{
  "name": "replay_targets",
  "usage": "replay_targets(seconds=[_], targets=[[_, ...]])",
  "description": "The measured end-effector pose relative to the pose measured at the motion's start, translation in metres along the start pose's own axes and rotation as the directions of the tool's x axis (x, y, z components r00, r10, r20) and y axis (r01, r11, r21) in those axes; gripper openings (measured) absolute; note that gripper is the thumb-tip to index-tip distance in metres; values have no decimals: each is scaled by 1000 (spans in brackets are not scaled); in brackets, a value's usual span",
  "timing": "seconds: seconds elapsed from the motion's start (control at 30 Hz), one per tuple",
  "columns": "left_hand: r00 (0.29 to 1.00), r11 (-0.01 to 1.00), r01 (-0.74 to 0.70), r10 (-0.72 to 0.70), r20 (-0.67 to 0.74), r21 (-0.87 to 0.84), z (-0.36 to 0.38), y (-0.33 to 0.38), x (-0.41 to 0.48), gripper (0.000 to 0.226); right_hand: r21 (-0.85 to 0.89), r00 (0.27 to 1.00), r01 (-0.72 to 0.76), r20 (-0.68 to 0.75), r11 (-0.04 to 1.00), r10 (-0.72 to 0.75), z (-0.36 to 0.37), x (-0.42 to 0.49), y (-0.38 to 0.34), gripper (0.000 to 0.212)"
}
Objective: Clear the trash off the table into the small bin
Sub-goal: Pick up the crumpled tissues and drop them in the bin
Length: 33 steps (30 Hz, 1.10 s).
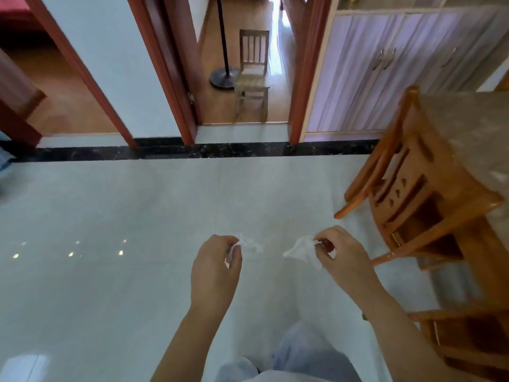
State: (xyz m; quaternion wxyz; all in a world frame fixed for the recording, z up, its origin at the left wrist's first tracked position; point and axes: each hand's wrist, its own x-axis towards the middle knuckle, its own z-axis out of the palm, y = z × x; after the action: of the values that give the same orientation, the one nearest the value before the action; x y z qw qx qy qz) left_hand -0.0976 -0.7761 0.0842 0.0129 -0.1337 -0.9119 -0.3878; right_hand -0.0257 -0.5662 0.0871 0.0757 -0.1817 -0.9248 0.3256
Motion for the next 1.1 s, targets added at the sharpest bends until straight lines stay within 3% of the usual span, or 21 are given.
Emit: replay_targets(seconds=[0.2, 0.43, 0.6, 0.73, 0.83, 1.1], targets=[[973, 983, -181, 181, 145, -8, 70, 37, 131, 8, 22, 975, -205, -82, 979, 206, -18, 113, 56, 9], [921, 946, -324, 323, 216, -32, 147, 116, 292, 4, -34, 961, -227, -172, 973, 217, -72, 259, 107, 8], [913, 938, -343, 343, 222, -37, 194, 152, 389, 4, -88, 940, -277, -229, 957, 251, -107, 354, 134, 8], [910, 948, -312, 316, 268, -58, 236, 160, 463, 4, -126, 941, -303, -197, 945, 275, -116, 420, 157, 11], [900, 945, -321, 327, 289, -70, 271, 172, 534, 4, -58, 916, -358, -215, 932, 339, -124, 479, 176, 13], [801, 882, -438, 471, 370, -174, 353, 222, 711, 6, -17, 849, -452, -316, 892, 424, -157, 653, 202, 12]])
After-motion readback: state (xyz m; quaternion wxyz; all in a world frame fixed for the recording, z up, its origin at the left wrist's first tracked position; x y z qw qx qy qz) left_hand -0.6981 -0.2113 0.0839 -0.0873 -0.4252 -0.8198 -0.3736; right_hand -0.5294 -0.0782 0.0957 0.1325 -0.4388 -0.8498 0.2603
